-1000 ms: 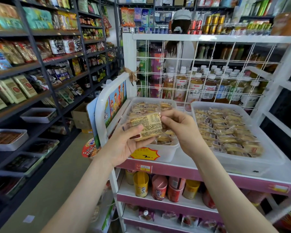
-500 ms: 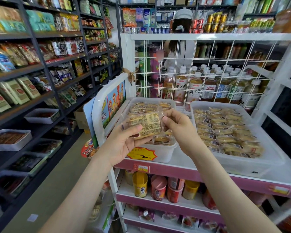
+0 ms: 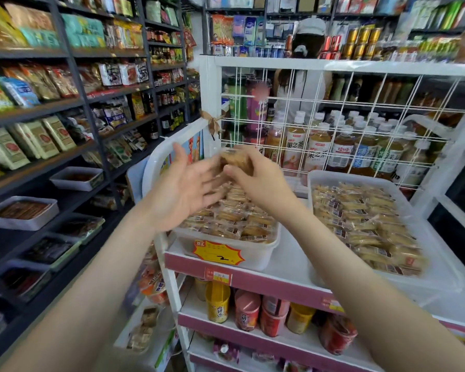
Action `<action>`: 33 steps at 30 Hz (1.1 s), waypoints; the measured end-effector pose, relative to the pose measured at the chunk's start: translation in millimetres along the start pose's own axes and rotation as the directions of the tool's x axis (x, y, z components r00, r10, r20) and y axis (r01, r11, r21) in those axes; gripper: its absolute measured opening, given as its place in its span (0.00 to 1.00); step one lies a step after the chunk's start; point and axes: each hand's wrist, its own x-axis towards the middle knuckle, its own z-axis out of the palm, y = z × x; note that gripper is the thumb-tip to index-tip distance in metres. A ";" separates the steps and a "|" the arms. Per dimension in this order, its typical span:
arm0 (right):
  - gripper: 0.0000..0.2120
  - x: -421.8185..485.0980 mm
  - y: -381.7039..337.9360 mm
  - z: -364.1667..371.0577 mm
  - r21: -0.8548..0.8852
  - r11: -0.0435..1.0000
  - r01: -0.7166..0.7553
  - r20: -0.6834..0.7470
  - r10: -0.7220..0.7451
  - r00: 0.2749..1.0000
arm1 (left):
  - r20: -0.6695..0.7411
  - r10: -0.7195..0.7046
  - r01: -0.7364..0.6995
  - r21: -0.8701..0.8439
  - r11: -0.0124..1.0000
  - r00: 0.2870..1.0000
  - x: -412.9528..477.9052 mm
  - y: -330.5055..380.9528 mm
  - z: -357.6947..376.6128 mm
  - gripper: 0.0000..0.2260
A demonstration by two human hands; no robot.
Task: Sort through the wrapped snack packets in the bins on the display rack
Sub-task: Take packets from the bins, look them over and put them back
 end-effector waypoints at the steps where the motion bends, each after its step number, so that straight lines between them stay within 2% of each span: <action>1: 0.16 7.2 3.5 2.2 0.063 0.998 -0.029 -0.026 0.031 0.999 | -0.013 0.004 -0.004 0.053 0.999 1.000 0.8 0.2 -5.7 0.37; 3: 0.09 21.4 14.9 9.5 0.130 0.986 -0.100 -0.014 0.103 0.995 | -0.100 0.036 -0.007 0.273 0.962 0.994 0.6 -4.3 -14.9 0.33; 4: 0.09 27.2 20.2 14.8 0.111 0.987 -0.115 0.009 0.115 0.993 | -0.152 0.086 -0.010 0.443 0.896 0.985 0.2 -8.6 -19.9 0.30; 6: 0.12 38.6 31.3 27.7 0.017 0.994 -0.104 0.058 0.103 0.993 | -0.162 0.200 0.003 0.785 0.620 0.966 3.2 -23.6 -34.5 0.26; 7: 0.13 44.7 36.3 35.0 -0.039 0.995 -0.093 0.084 0.096 0.992 | -0.133 0.227 0.007 0.874 0.486 0.965 4.8 -31.9 -40.9 0.27; 8: 0.14 50.6 41.2 42.1 -0.094 0.993 -0.076 0.114 0.087 0.990 | -0.099 0.244 -0.006 0.919 0.394 0.965 6.5 -40.1 -46.3 0.29; 9: 0.13 53.6 44.9 47.3 -0.151 0.987 -0.049 0.155 0.072 0.985 | -0.054 0.274 -0.042 0.942 0.334 0.960 7.0 -46.3 -48.4 0.30; 12: 0.06 64.4 50.8 62.8 -0.308 0.947 0.089 0.317 0.014 0.948 | 0.094 0.367 -0.198 0.945 0.260 0.926 18.5 -58.7 -60.7 0.32; 14: 0.07 69.9 52.4 68.6 -0.375 0.908 0.189 0.431 -0.010 0.902 | 0.112 0.355 -0.200 0.955 0.221 0.928 27.6 -62.9 -65.3 0.30; 17: 0.11 77.8 59.9 78.5 -0.468 0.846 0.255 0.627 0.115 0.770 | 0.037 0.147 -0.059 0.988 0.146 0.988 38.9 -69.1 -68.5 0.29; 19: 0.13 80.5 65.1 80.6 -0.493 0.831 0.259 0.675 0.177 0.717 | -0.001 -0.013 0.002 0.997 0.074 1.000 43.5 -67.1 -68.3 0.28; 21: 0.13 84.5 68.6 75.3 -0.473 0.842 0.260 0.667 0.149 0.730 | -0.026 -0.114 0.031 0.999 0.037 0.993 45.0 -64.2 -66.7 0.29; 23: 0.13 89.3 68.2 64.9 -0.452 0.855 0.252 0.598 0.081 0.797 | -0.050 -0.195 0.046 0.999 -0.025 0.980 46.6 -64.3 -66.5 0.29; 26: 0.14 101.4 73.6 52.9 -0.389 0.915 0.111 0.415 0.067 0.907 | -0.081 -0.261 0.069 0.996 -0.056 0.962 51.2 -63.3 -64.2 0.31; 28: 0.15 110.1 82.7 53.8 -0.435 0.896 0.085 0.389 0.102 0.915 | -0.077 -0.271 0.061 0.996 -0.068 0.959 53.2 -63.1 -61.7 0.32; 30: 0.14 115.2 91.2 60.7 -0.510 0.852 0.121 0.419 0.123 0.900 | -0.065 -0.294 0.037 0.994 -0.101 0.953 53.0 -63.1 -60.6 0.33; 33: 0.18 115.8 93.2 67.8 -0.548 0.823 0.150 0.396 0.098 0.913 | -0.058 -0.312 0.026 0.994 -0.108 0.948 51.5 -64.3 -61.8 0.34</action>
